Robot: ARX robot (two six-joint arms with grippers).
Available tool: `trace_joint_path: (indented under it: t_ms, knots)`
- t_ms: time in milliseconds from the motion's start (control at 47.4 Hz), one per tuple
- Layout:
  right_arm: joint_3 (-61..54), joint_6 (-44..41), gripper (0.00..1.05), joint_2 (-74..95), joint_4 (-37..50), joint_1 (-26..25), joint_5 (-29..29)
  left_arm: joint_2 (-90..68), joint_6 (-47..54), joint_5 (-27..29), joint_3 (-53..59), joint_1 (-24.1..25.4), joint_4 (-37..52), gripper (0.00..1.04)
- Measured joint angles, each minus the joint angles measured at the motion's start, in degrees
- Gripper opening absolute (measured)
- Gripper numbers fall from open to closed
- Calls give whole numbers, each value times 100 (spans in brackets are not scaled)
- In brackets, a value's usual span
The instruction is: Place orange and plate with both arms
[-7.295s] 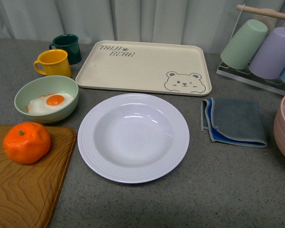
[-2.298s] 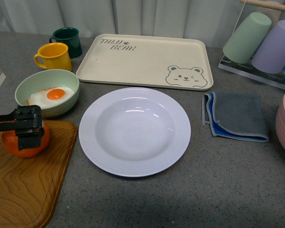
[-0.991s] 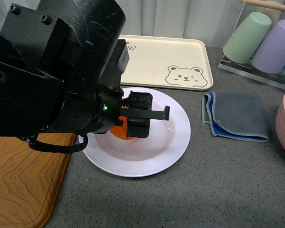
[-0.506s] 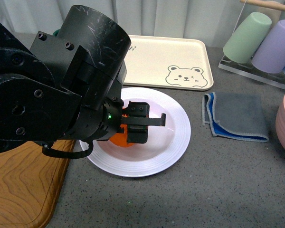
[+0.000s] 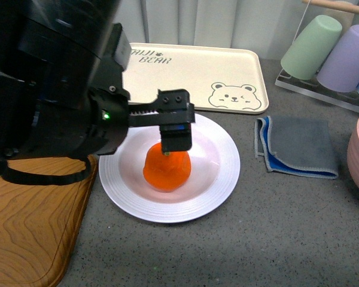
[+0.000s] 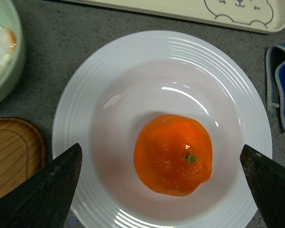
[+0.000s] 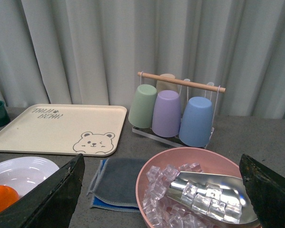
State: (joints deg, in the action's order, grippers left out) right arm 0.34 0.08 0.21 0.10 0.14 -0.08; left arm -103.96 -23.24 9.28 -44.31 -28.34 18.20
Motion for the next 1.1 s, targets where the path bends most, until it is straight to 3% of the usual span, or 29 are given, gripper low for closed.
trace_joint_path:
  t_ms: [63, 105, 148, 253, 337, 633, 864, 1096]
  knots:
    - [0, 0, 95, 0, 0, 0, -2, 140, 98, 160, 138, 42, 170, 97]
    - [0, 0, 95, 0, 0, 0, -2, -59, 581, 935, 549, 61, 1687, 89]
    - [0, -2, 95, 0, 0, 0, -9, -190, 984, 1349, 992, 114, 2990, 82]
    - [0, -2, 95, 2, 0, 0, 13, -90, 1718, 1370, 1969, 402, 5132, 65]
    - [-2, -2, 95, 4, -2, 0, 11, 391, 1976, 1202, 2391, 660, 5921, 53]
    - [-2, -2, 95, 0, -2, 0, -2, 1930, 2216, 511, 3508, 1390, 5584, 4]
    - [0, -2, 95, 0, -2, 0, 0, 3106, 2262, 90, 3963, 1777, 4887, 4]
    - [0, -2, 95, 0, -2, 0, -2, 4802, 2277, -227, 4116, 2120, 3375, 4]
